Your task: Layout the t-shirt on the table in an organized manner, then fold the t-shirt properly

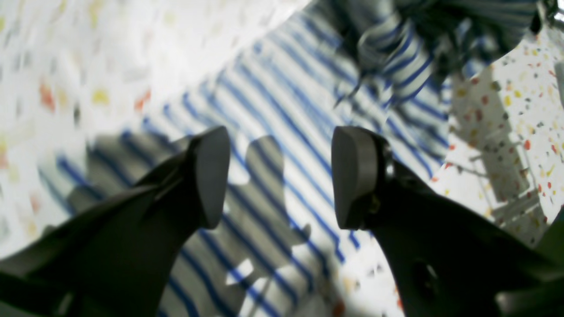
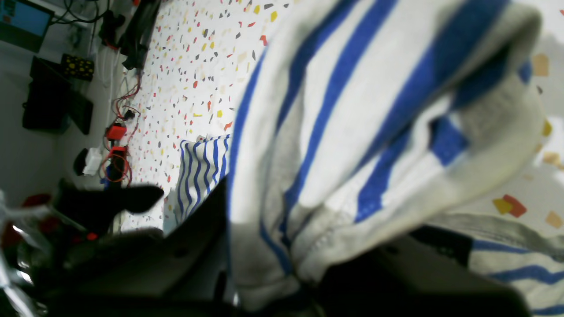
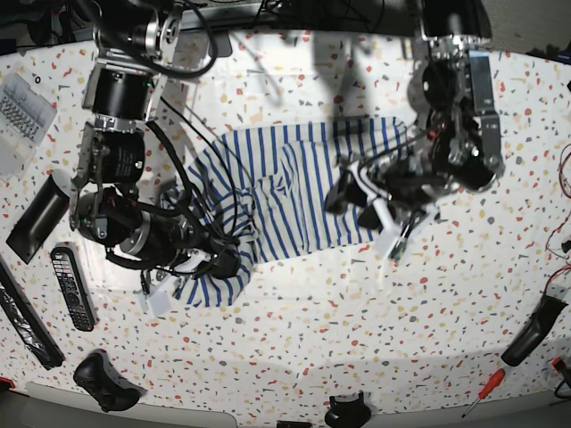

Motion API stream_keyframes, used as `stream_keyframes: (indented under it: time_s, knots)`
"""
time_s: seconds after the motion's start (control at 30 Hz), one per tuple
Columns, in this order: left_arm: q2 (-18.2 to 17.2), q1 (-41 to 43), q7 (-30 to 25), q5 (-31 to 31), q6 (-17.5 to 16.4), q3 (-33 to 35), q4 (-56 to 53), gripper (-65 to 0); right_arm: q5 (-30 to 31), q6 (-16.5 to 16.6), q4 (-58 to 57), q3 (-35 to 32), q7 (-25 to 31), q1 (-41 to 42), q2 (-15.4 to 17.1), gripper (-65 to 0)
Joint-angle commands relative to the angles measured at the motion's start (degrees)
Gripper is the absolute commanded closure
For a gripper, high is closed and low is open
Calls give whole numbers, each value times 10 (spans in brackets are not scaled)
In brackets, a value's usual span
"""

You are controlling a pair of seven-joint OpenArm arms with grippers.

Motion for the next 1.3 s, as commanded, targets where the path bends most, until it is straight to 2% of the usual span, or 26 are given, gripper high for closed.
stream_keyframes:
  time_s: [0.0,0.07,0.2,0.27,0.37,0.53,0.73,0.93,1.07,1.2,1.27]
  knots:
    - [-1,12,-5,-8,-2,1,9,-340,16,2,12,1,9,17,3,0]
    - [-1,49,-18,-7,-2,1,9,-340,15,2,12,1,9,22,2,0]
    - [-1,108,-127,28,-2,1,9,-340,14,2,12,1,9,34,2,0]
    - [-1,123,-157,60,-2,1,9,-340,14,2,12,1,9,38,1,0]
    - [0,128,-157,68,-2,2,0,-340,14,0,12,1,9,41,-1,0]
    - [1,121,-199,69,1,28,-48,-339,12,0,12,1,9,41,-18,0]
    - [1,73,-215,68,40,95,-143,-339,-14,-13,12,1,9,53,-38,0]
    - [6,-4,-216,68,76,159,-194,-340,-16,-13,12,1,9,69,-77,0]
    - [22,-39,-216,70,84,177,-201,-339,-28,-14,12,1,9,76,-113,0]
    - [28,-58,-222,132,85,177,-201,-339,-31,-24,12,1,9,75,-147,0]
    - [28,-60,-232,170,90,176,-201,-339,-42,-26,12,-1,9,74,-151,0]
